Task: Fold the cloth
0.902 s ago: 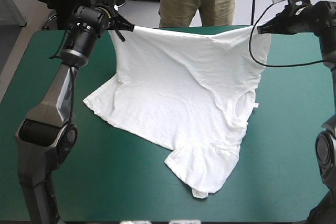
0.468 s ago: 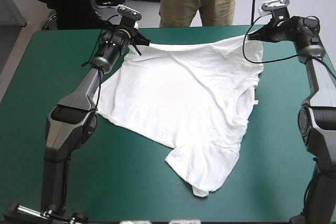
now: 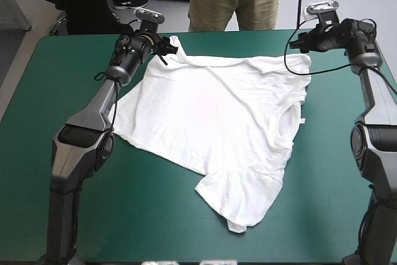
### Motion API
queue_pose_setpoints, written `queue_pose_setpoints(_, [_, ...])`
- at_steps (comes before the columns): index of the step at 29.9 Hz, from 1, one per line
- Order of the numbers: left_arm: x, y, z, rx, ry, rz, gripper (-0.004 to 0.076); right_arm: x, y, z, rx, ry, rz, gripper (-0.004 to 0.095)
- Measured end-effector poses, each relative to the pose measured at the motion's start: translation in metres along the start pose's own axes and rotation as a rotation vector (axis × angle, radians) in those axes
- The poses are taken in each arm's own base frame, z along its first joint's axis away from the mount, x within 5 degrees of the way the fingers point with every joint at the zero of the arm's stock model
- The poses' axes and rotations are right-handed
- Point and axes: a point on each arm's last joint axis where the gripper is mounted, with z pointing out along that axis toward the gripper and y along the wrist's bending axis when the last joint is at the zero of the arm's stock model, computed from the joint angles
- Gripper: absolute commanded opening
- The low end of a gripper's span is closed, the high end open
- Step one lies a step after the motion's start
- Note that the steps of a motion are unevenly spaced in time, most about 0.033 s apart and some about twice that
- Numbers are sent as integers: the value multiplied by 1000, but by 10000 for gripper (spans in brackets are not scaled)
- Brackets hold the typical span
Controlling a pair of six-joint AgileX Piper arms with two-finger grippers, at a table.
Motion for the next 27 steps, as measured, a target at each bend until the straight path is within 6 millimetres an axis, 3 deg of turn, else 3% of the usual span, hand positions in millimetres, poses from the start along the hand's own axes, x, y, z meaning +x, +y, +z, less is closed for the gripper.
queue_pose_setpoints(4, [-26, 8, -37, -13, -29, -9, 437, -13, 3, -29, 5, -35, -14, 553])
queue_pose_setpoints(8, [-50, 18, -83, -28, -45, -12, 436, -27, 9, -73, -1, -60, -31, 553])
queue_pose_setpoints(11, [-59, 22, -117, -20, 2, -19, 435, -32, 17, -113, -22, -41, -42, 553])
queue_pose_setpoints(16, [-57, 20, -163, 72, 166, -11, 417, -31, 35, -170, -101, -31, -29, 553])
queue_pose_setpoints(22, [-59, 20, -203, 135, 239, 14, 387, -7, 56, -225, -171, 9, -12, 553])
queue_pose_setpoints(27, [-68, 25, -242, 130, 170, 17, 387, 36, 74, -243, -198, 100, 2, 553])
